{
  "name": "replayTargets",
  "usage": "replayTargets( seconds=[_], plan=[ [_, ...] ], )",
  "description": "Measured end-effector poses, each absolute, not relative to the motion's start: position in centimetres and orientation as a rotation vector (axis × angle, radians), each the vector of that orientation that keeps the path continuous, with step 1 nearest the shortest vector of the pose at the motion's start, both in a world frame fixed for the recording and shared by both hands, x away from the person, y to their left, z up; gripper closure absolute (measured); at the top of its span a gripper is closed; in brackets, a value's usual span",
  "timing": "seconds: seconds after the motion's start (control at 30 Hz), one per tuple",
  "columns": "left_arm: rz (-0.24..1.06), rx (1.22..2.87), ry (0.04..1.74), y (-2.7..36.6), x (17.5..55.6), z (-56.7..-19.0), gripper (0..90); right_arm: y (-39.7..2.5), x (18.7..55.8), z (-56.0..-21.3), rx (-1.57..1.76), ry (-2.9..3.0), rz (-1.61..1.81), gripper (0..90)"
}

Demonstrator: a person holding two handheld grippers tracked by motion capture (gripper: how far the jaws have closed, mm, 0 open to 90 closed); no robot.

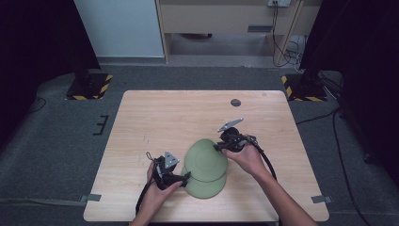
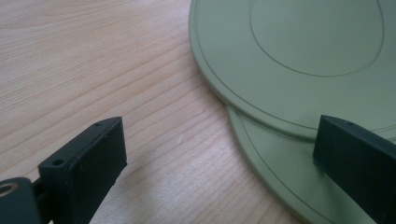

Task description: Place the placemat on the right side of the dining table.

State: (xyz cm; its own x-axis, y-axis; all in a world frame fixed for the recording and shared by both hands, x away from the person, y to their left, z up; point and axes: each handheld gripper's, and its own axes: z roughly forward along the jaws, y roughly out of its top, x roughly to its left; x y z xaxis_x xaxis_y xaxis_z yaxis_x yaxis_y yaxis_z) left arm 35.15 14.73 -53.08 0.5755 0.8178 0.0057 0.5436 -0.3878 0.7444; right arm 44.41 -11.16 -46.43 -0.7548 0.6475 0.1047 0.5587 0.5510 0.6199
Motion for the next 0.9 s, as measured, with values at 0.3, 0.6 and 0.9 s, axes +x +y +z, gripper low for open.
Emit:
replayTargets(
  seconds=[0.3,0.6,0.9],
  plan=[
    [0.497,2.086,1.082,14.6,35.52,-53.24,2.4,-10.62,44.73,-45.85,1.043,2.623,0.995,83.1],
    [0.505,2.081,1.087,14.55,35.68,-53.35,0.9,-10.38,44.61,-45.87,1.014,2.67,1.018,78.3],
    [0.508,2.079,1.091,14.57,35.63,-53.36,0.8,-10.54,44.66,-45.91,1.026,2.663,0.979,83.5]
  ],
)
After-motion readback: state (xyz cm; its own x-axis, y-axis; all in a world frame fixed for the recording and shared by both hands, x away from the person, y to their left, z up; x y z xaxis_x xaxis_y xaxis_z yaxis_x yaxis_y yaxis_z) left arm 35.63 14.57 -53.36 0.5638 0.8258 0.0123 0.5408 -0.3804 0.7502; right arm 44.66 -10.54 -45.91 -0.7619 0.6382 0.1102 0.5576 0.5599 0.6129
